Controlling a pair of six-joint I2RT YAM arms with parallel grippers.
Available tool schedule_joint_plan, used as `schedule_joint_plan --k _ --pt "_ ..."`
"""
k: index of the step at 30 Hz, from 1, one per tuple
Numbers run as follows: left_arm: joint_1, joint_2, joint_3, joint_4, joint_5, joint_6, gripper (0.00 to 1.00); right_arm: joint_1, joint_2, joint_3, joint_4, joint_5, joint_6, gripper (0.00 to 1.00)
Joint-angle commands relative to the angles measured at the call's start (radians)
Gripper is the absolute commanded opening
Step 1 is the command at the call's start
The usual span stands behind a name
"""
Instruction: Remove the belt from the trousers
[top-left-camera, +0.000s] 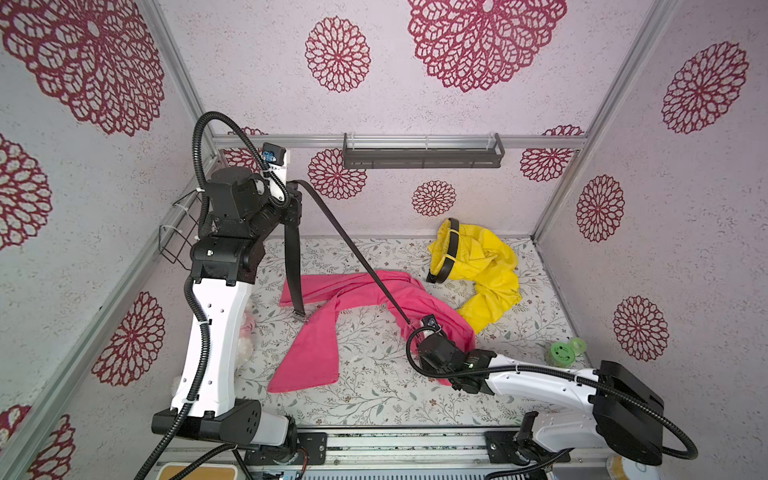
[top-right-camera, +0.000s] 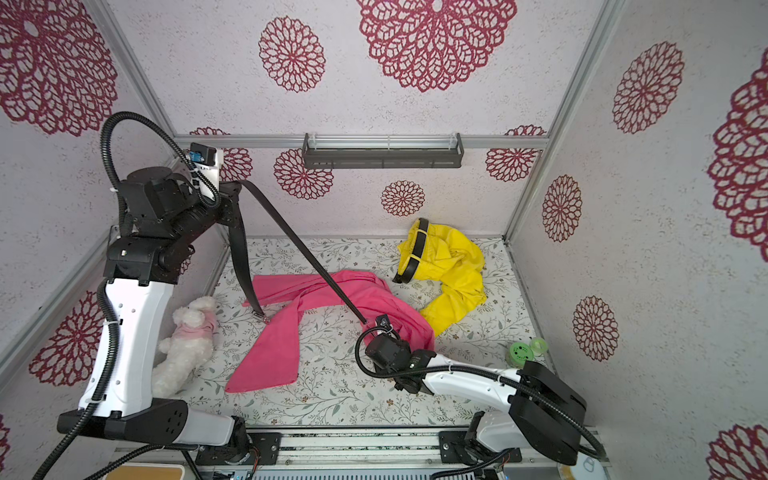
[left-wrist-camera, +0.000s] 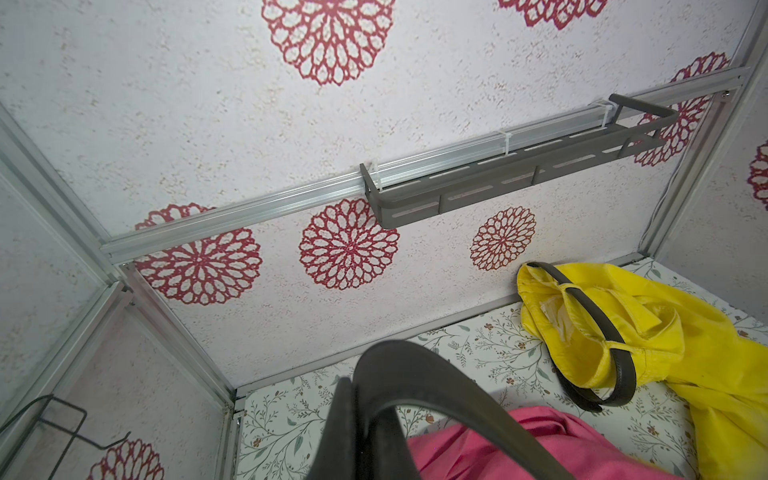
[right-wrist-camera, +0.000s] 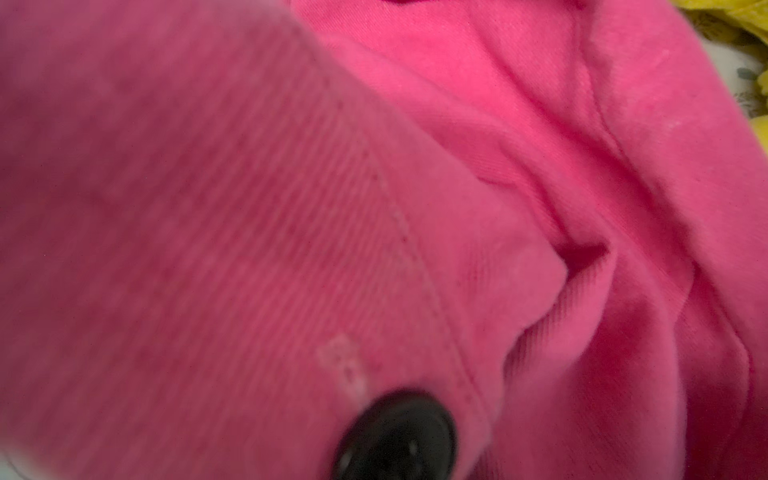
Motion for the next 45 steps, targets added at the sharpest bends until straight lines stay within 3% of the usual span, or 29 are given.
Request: schedule_joint_plan --k 1,5,8,13,17,19,24,26,31,32,34,39,45 --pt "0.047 -0.016 0.081 0.244 -0.086 -0.019 0.0 -0.008 0.015 -0.067 -0.262 -0.036 0.032 0.02" --pt "0.047 -0.005 0.044 0.253 -0.102 -0.004 0.0 0.024 -0.059 -0.09 -0.229 0.002 0.012 0.1" --pt "0.05 0.023 -0.009 0.235 -0.147 0.012 0.0 0.065 -0.152 -0.118 -0.198 0.043 0.009 0.0" --pt "0.045 0.041 -0.223 0.217 -0.161 -0.068 0.0 0.097 -0.323 -0.16 -0.139 0.068 -0.038 0.0" --pt "0.064 0.094 -0.387 0.228 -0.329 -0.067 0.0 0.094 -0.403 -0.177 -0.228 0.103 -0.001 0.0" --pt "0.101 0.129 -0.42 0.232 -0.361 -0.082 0.0 0.096 -0.421 -0.192 -0.242 0.081 0.02 0.0" --pt "0.18 0.202 -0.426 0.213 -0.367 -0.12 0.0 0.095 -0.479 -0.237 -0.256 0.073 0.087 0.0" --pt "0.183 0.225 -0.424 0.19 -0.3 -0.127 0.0 0.091 -0.472 -0.221 -0.257 0.076 0.067 0.0" --pt "0.064 0.251 -0.477 0.111 -0.196 -0.119 0.0 0.08 -0.388 -0.116 -0.238 0.051 -0.127 0.0" --pt "0.032 0.259 -0.487 0.094 -0.204 -0.119 0.07 0.067 -0.366 -0.094 -0.237 0.023 -0.169 0.0" --pt "-0.028 0.272 -0.502 0.049 -0.21 -0.131 0.41 0.026 -0.322 -0.047 -0.251 -0.04 -0.25 0.0" --pt "-0.139 0.175 -0.586 0.053 -0.256 -0.182 0.96 -0.098 -0.31 0.011 -0.27 -0.227 -0.354 0.0" --pt "-0.254 -0.083 -0.708 0.129 -0.154 -0.421 0.97 -0.156 -0.301 0.066 -0.311 -0.288 -0.402 0.0"
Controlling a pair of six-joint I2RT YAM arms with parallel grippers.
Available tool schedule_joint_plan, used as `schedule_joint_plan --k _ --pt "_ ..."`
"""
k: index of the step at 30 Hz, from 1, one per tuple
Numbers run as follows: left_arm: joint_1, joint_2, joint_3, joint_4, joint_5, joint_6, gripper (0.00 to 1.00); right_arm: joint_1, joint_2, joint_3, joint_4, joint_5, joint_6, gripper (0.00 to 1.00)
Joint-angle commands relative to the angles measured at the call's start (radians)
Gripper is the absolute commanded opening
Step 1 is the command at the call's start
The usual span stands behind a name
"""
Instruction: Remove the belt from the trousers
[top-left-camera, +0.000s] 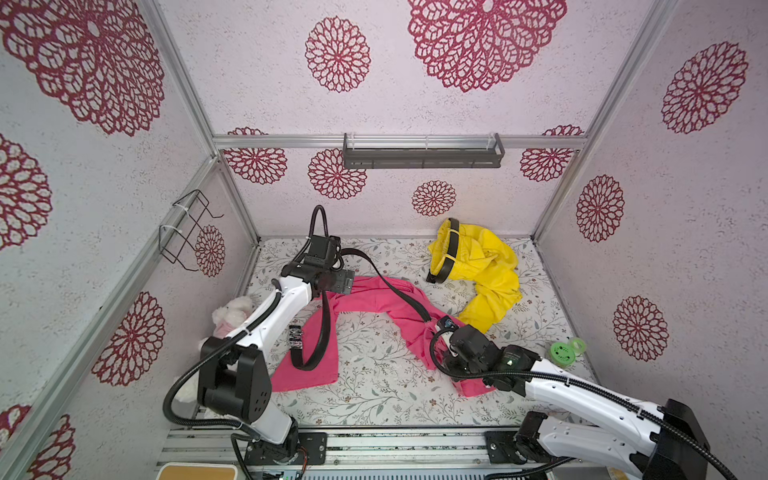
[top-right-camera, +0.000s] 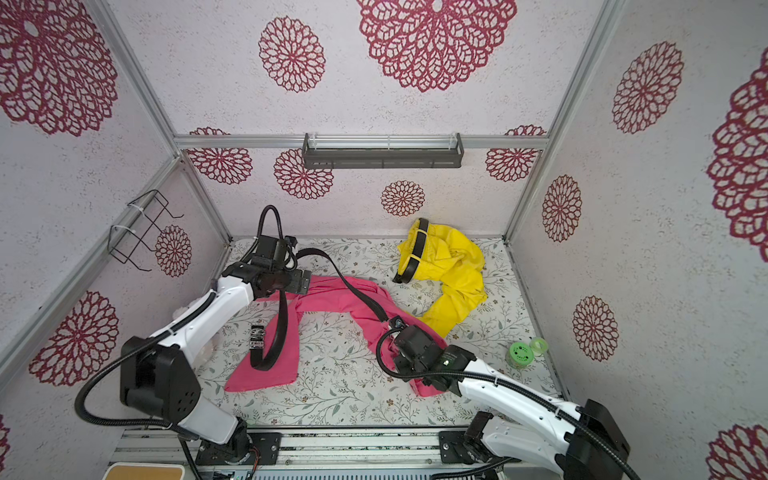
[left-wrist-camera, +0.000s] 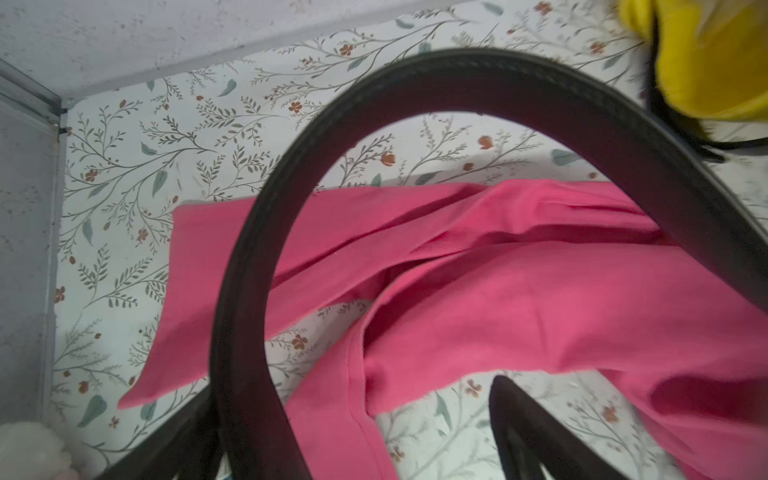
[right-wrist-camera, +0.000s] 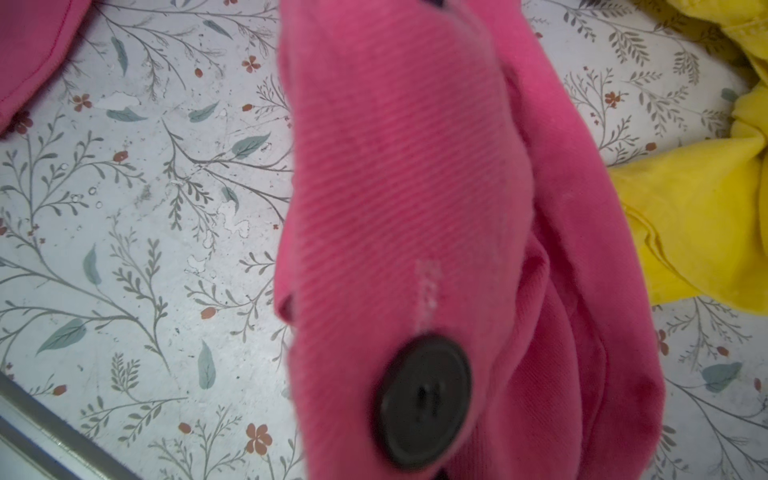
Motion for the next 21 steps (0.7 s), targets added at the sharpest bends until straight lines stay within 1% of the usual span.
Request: schedule_joint_plan --k 1,3,5,7,8,10,13,16,18,20,21 --pt "-0.061 -0.168 -0.052 0.111 0.085 -0.219 0.97 -0.009 -0.008 0.047 0.005 -0.045 -0.07 0.0" --pt "-0.119 -0.203 -0.105 0.179 0.117 -0.345 0.97 -0.013 -0.009 0.044 0.013 -0.042 -0.071 0.0" --pt "-0.188 -0.195 -0.138 0.233 0.146 -0.46 0.97 -0.014 -0.019 0.04 0.023 -0.034 -0.069 0.0" --pt "-0.242 -0.154 -0.142 0.255 0.15 -0.523 0.97 -0.013 -0.028 0.038 0.03 -0.029 -0.066 0.0" --pt "-0.269 -0.127 -0.146 0.276 0.147 -0.532 0.97 -0.013 -0.032 0.037 0.034 -0.026 -0.066 0.0" --pt "-0.29 -0.058 -0.131 0.298 0.159 -0.524 0.97 -0.015 -0.035 0.034 0.046 -0.024 -0.066 0.0" --pt "-0.286 0.06 -0.049 0.245 0.188 -0.496 0.97 -0.019 -0.032 0.033 0.053 -0.022 -0.065 0.0" --pt "-0.28 0.164 0.082 0.119 0.282 -0.449 0.97 -0.023 -0.033 0.034 0.043 -0.009 -0.063 0.0" --pt "-0.284 0.177 0.095 0.118 0.325 -0.455 0.97 -0.029 -0.044 0.028 0.046 -0.008 -0.059 0.0" --pt "-0.288 0.153 0.047 0.229 0.41 -0.521 0.97 -0.034 -0.052 0.016 0.058 -0.017 -0.054 0.0" --pt "-0.293 0.139 0.031 0.271 0.432 -0.547 0.97 -0.036 -0.055 0.012 0.063 -0.018 -0.052 0.0"
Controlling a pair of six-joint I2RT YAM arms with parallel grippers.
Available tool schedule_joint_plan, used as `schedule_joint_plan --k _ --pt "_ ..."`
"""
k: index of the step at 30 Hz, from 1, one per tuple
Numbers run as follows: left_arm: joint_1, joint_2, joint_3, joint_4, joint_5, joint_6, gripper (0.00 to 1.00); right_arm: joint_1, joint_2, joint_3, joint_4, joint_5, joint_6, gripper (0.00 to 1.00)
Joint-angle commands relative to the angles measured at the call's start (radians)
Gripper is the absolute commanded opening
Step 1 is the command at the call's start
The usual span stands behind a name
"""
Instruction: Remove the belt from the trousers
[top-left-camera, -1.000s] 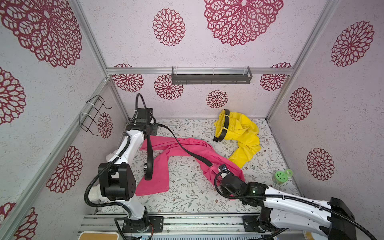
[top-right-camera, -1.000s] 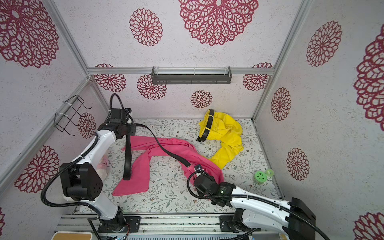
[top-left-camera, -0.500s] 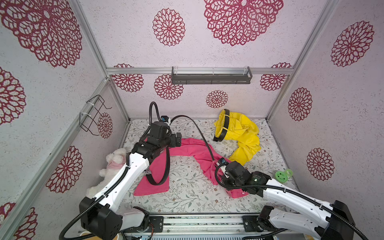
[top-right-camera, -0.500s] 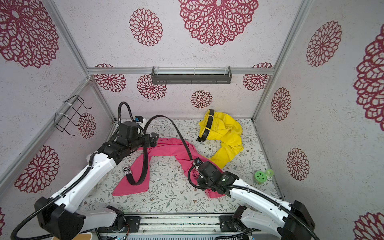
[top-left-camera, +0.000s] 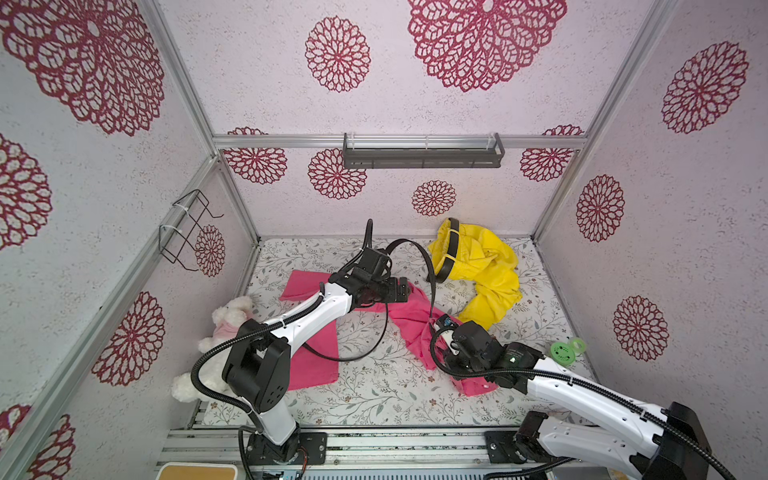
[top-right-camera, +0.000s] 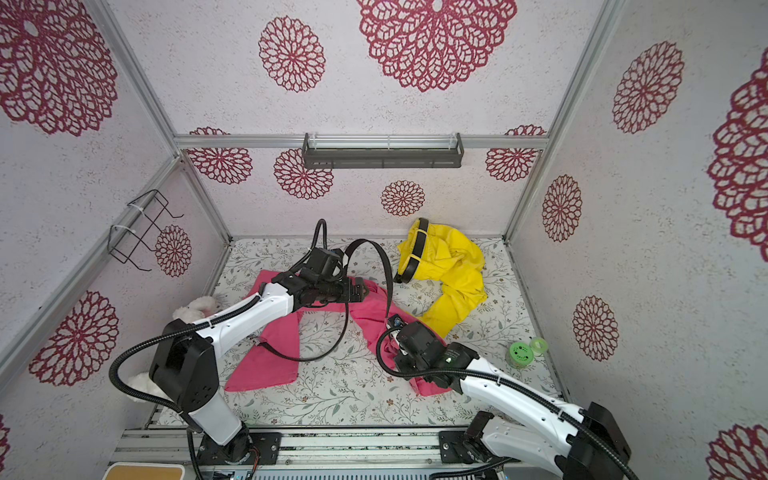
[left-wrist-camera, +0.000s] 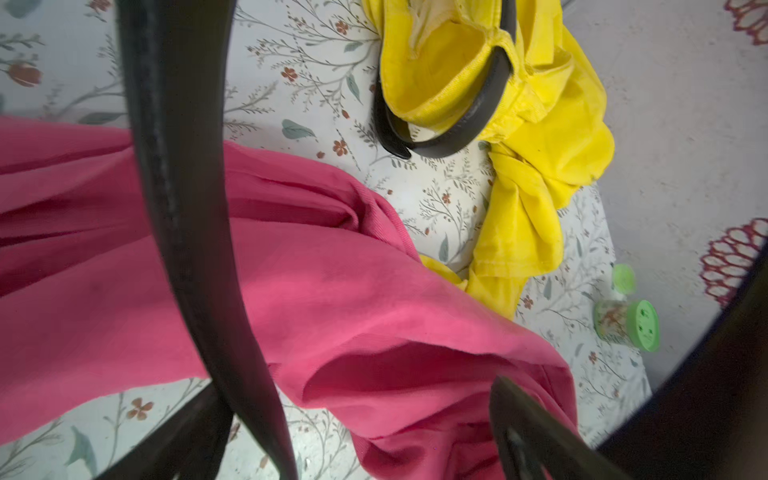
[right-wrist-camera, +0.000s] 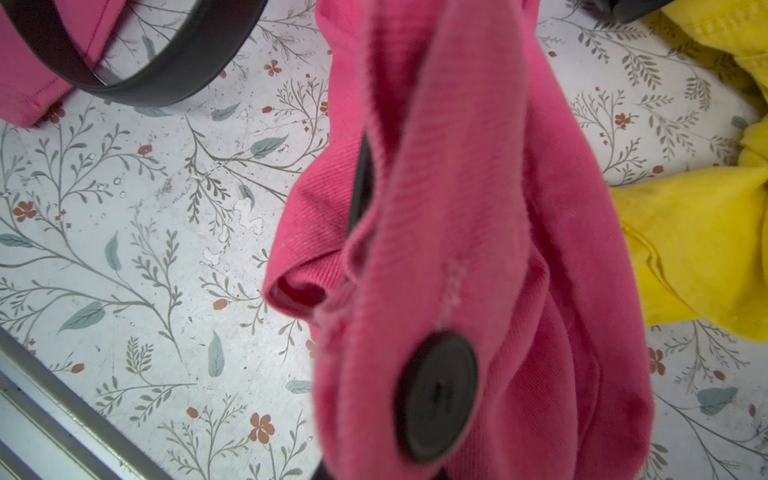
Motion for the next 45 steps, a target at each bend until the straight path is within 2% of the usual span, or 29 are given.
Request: schedule_joint_plan --k 1,7,10,12,13,14,16,17,19,22,24,27,30,36,45 --pt "-0.019 -0.066 -0.027 0.141 0.134 -0.095 0.97 -0.01 -0.04 0.002 0.066 0.015 -0.001 0.0" --pt "-0.067 -0.136 -0.126 0.334 0.161 -0.165 0.97 -0.028 -0.071 -0.034 0.089 0.006 0.002 0.0" --pt "-0.061 -0.127 -0.178 0.322 0.182 -0.127 0.97 -0.056 -0.079 -0.045 0.09 0.004 0.002 0.03" --pt "0.015 -0.088 -0.211 0.219 0.211 -0.121 0.97 -0.089 -0.079 -0.048 0.083 0.004 0.012 0.04" --pt "0.074 -0.055 -0.182 0.079 0.218 -0.097 0.97 -0.11 -0.075 -0.049 0.078 0.004 0.02 0.04" --pt "0.109 -0.039 -0.155 -0.015 0.19 -0.059 0.97 -0.128 -0.068 -0.047 0.071 0.003 0.024 0.03" --pt "0.159 -0.059 -0.124 -0.177 0.051 0.016 0.97 -0.165 -0.055 -0.042 0.057 -0.017 0.037 0.03" --pt "0.176 -0.077 -0.116 -0.214 0.009 0.031 0.97 -0.172 -0.054 -0.042 0.057 -0.031 0.036 0.03" --pt "0.192 -0.151 -0.113 -0.19 0.02 0.04 0.97 -0.173 -0.063 -0.049 0.077 -0.056 0.033 0.04" --pt "0.109 -0.199 -0.061 -0.135 0.0 0.038 0.97 -0.173 -0.073 -0.069 0.113 -0.074 0.026 0.05" --pt "0.04 -0.158 0.014 -0.141 0.012 0.018 0.97 -0.174 -0.079 -0.081 0.136 -0.085 0.012 0.05" --pt "-0.049 -0.073 0.083 -0.036 0.072 -0.058 0.97 -0.173 -0.092 -0.094 0.159 -0.093 0.01 0.05" --pt "-0.104 0.017 0.167 0.031 0.092 -0.091 0.97 -0.174 -0.1 -0.097 0.157 -0.091 0.011 0.06" --pt "-0.142 0.186 0.339 -0.025 0.072 -0.064 0.97 -0.171 -0.11 -0.097 0.153 -0.093 0.01 0.06" --pt "-0.168 0.305 0.4 0.112 0.104 -0.085 0.97 -0.161 -0.091 -0.099 0.15 -0.097 0.008 0.07"
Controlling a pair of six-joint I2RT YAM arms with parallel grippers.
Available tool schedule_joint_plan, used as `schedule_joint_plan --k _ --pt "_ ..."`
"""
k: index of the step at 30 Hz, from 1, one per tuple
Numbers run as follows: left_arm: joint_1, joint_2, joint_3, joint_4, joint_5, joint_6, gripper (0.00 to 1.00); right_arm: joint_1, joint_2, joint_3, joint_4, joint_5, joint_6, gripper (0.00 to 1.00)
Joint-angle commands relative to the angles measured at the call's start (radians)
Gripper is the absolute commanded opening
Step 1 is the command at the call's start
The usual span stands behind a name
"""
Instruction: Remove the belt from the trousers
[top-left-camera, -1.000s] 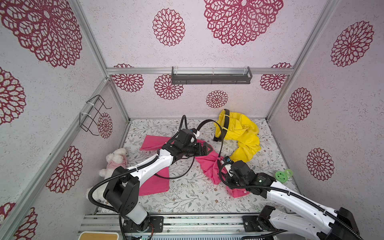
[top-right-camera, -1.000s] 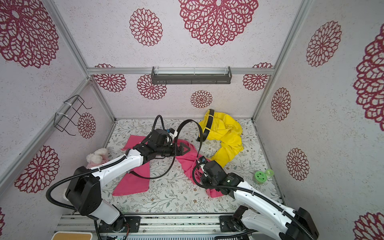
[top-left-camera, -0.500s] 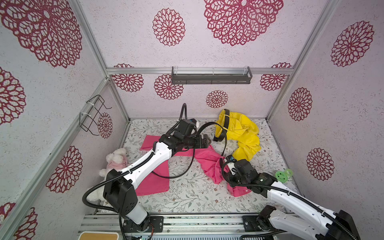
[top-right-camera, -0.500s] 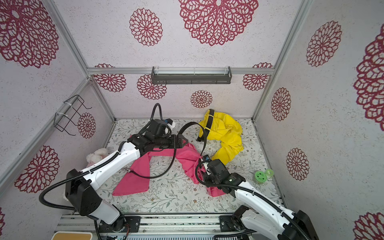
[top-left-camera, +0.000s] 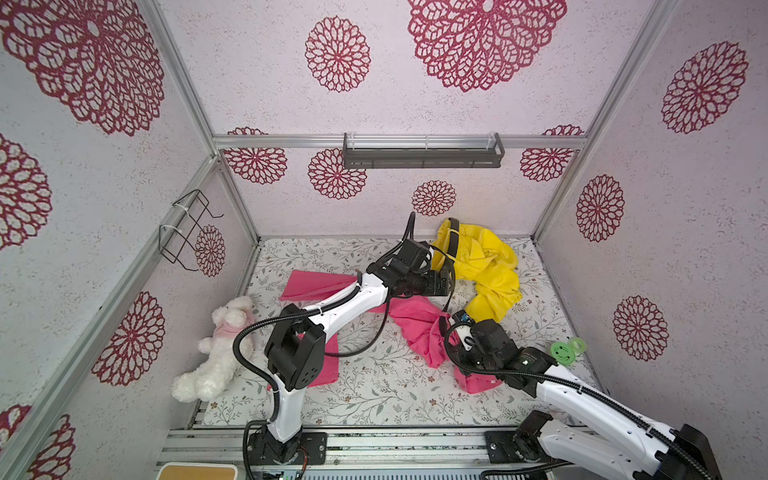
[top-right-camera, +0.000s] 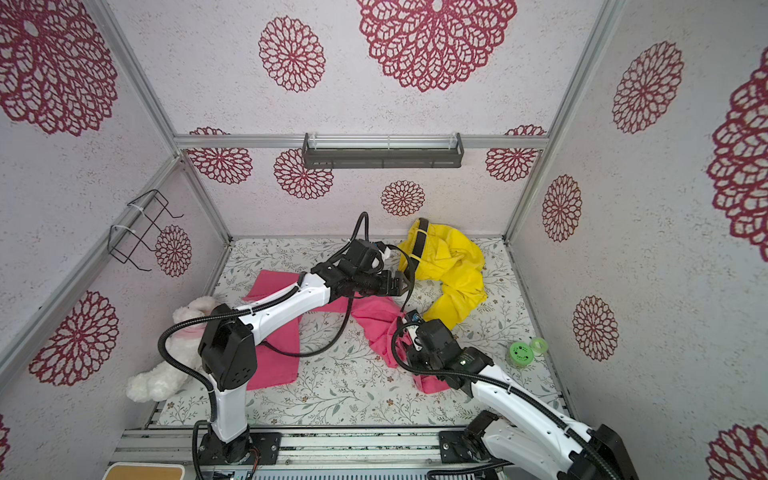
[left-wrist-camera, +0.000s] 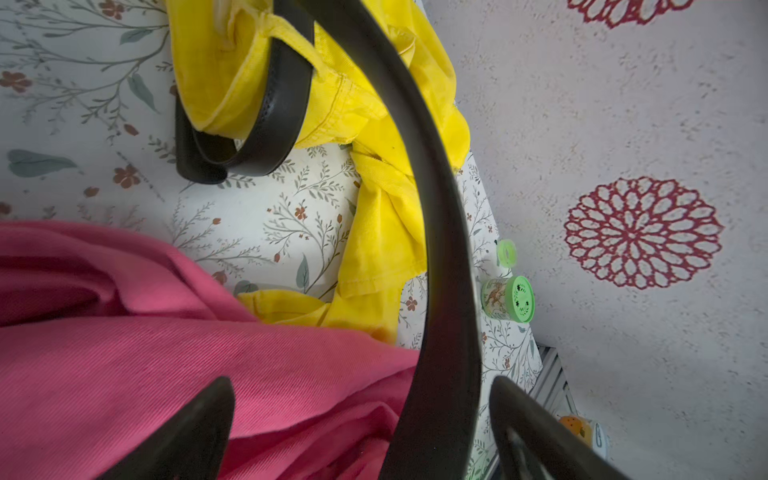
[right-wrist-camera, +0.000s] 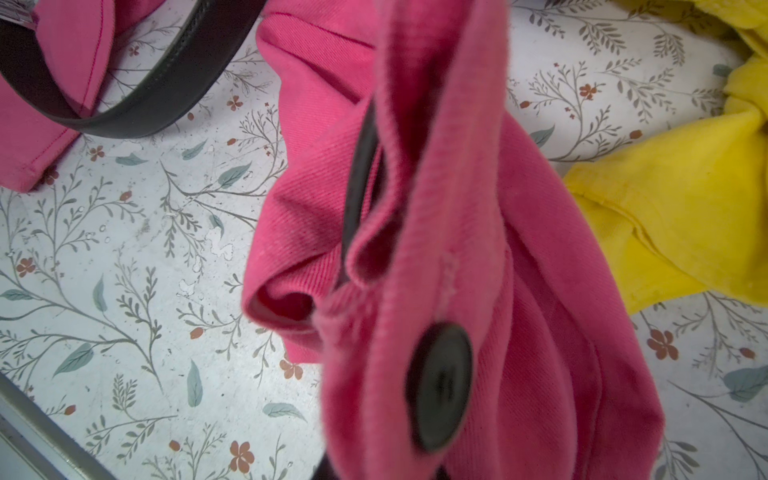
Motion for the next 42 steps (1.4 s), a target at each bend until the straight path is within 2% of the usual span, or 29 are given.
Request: schedule_joint_plan --k 1,4,5,7,9,11,12,17,19,23,27,30,31,34,37,42 --pt "-0.014 0.027 0.037 0.098 0.022 -0.028 0.97 0.006 -0.004 0.016 0.048 0.008 -0.01 0.07" --pt "-0.018 0.059 0.064 0.123 0.049 -0.041 0.99 0.009 0.004 0.022 0.048 0.012 -0.012 0.07" --pt "-0.019 0.079 0.082 0.116 0.058 -0.041 0.94 0.009 0.005 0.023 0.047 0.015 -0.012 0.07" --pt "-0.021 0.112 0.108 0.1 0.073 -0.049 0.74 0.011 0.005 0.028 0.046 0.02 -0.013 0.08" --pt "-0.015 0.14 0.117 0.096 0.074 -0.059 0.38 0.011 0.006 0.033 0.038 0.023 -0.011 0.08" --pt "-0.002 0.147 0.115 0.089 0.058 -0.068 0.05 0.011 0.005 0.036 0.029 0.022 -0.001 0.09" --pt "0.012 0.136 0.108 0.08 0.043 -0.076 0.0 0.011 0.002 0.035 0.024 0.022 0.01 0.1" --pt "0.098 -0.036 -0.008 0.082 -0.056 -0.086 0.0 0.011 -0.03 0.011 0.009 0.02 0.072 0.22" --pt "0.121 -0.102 -0.029 0.065 -0.07 -0.068 0.0 0.011 -0.034 -0.007 0.022 0.016 0.077 0.23" --pt "0.142 -0.162 -0.046 -0.001 -0.097 -0.029 0.0 0.011 0.003 -0.008 0.03 0.005 0.067 0.27" --pt "0.16 -0.204 -0.108 0.004 -0.108 -0.027 0.0 0.011 0.026 -0.013 0.057 -0.017 0.066 0.37" --pt "0.178 -0.238 -0.154 0.024 -0.113 -0.036 0.0 0.011 0.034 -0.021 0.066 -0.024 0.071 0.4" --pt "0.181 -0.248 -0.166 0.033 -0.115 -0.038 0.0 0.011 0.037 -0.025 0.065 -0.02 0.074 0.39" --pt "0.196 -0.274 -0.181 0.034 -0.121 -0.031 0.0 0.011 0.063 -0.028 0.064 -0.01 0.079 0.23" --pt "0.226 -0.31 -0.186 0.005 -0.151 -0.006 0.0 0.011 0.092 -0.021 0.038 0.011 0.094 0.0" --pt "0.345 -0.413 -0.2 -0.055 -0.192 0.056 0.0 0.011 0.099 -0.007 -0.023 0.056 0.137 0.0"
